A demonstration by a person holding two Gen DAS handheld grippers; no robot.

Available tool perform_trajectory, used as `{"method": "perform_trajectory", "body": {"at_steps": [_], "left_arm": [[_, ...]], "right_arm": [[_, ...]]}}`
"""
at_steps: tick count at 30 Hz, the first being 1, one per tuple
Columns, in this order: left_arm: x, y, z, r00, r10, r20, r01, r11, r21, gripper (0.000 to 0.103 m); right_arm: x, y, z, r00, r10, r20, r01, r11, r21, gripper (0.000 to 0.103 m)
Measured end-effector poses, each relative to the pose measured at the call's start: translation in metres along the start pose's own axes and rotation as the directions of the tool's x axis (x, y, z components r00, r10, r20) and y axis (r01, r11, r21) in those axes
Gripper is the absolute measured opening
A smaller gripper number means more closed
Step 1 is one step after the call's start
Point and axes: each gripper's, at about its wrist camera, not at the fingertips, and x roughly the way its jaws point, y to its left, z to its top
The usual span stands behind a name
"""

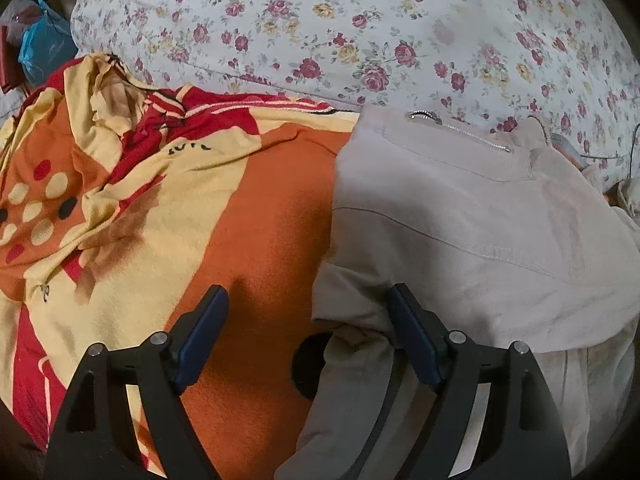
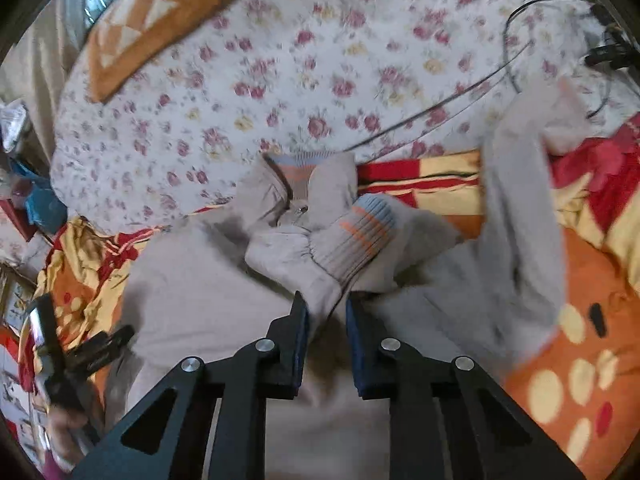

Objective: Fold large clothes

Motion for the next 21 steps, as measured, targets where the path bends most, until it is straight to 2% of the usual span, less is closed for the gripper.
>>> {"method": "perform_trajectory", "body": {"at_steps": [2,3,5,6,7,9,11,12,13,15,17,19,20,21], "left_arm": [[-0.002,-0.003,0.000,1.000,0.014,0.005,-0.014,1.000,0.010,0.082],[-0.003,-0.003,0.000,1.000,0.020,0.004,-0.020,1.000,0.011,0.082],[-0.011,-0.004,-0.001,0.999,0.036,0.010,-0.036,0.999,0.012,0.082],[-0.019,-0.003,-0.001,0.999,0.036,0.027,-0.036,0.999,0.010,0.082],[-0.027,-0.002,-0.002,0.998,0.034,0.052,-0.034,0.999,0.005,0.082],[-0.044,-0.002,0.000,0.993,0.033,0.117,-0.032,0.999,-0.005,0.082],[-0.054,-0.008,0.004,0.986,0.025,0.166,-0.025,1.000,-0.003,0.082],[-0.056,-0.012,0.006,0.984,0.022,0.178,-0.024,1.000,0.006,0.082],[-0.056,-0.016,0.007,0.983,0.020,0.180,-0.023,1.000,0.013,0.082],[-0.049,-0.022,0.007,0.986,0.007,0.169,-0.012,1.000,0.028,0.082],[-0.040,-0.026,0.006,0.988,0.005,0.153,-0.012,0.999,0.041,0.082],[-0.030,-0.028,0.006,0.991,0.017,0.133,-0.024,0.999,0.047,0.082],[-0.024,-0.028,0.007,0.992,0.022,0.120,-0.027,0.999,0.046,0.082],[-0.020,-0.028,0.007,0.994,0.024,0.109,-0.029,0.999,0.046,0.082]], "right_arm": [[0.005,-0.001,-0.008,0.999,-0.054,-0.006,0.054,0.998,-0.043,0.016],[0.014,-0.006,-0.012,0.996,-0.083,-0.040,0.080,0.995,-0.057,0.016],[0.023,-0.022,-0.019,0.987,-0.109,-0.118,0.110,0.994,0.006,0.016],[0.017,-0.027,-0.020,0.990,-0.087,-0.115,0.092,0.995,0.036,0.020],[0.008,-0.030,-0.020,0.993,-0.071,-0.099,0.077,0.995,0.057,0.020],[-0.017,-0.027,-0.014,0.997,-0.077,-0.025,0.078,0.996,0.046,0.023],[-0.039,-0.019,-0.007,0.996,-0.074,0.053,0.074,0.997,0.008,0.038],[-0.043,-0.011,-0.001,0.994,-0.073,0.082,0.074,0.997,-0.018,0.052],[-0.041,-0.003,0.006,0.993,-0.071,0.095,0.075,0.996,-0.040,0.067],[-0.024,0.007,0.022,0.991,-0.086,0.099,0.094,0.993,-0.077,0.081],[0.005,0.011,0.036,0.984,-0.158,0.082,0.166,0.981,-0.102,0.081],[0.031,0.004,0.043,0.980,-0.196,0.032,0.198,0.975,-0.105,0.079],[0.053,-0.002,0.045,0.985,-0.171,-0.040,0.166,0.981,-0.096,0.069],[0.061,-0.005,0.044,0.988,-0.129,-0.087,0.123,0.990,-0.072,0.034]]}}
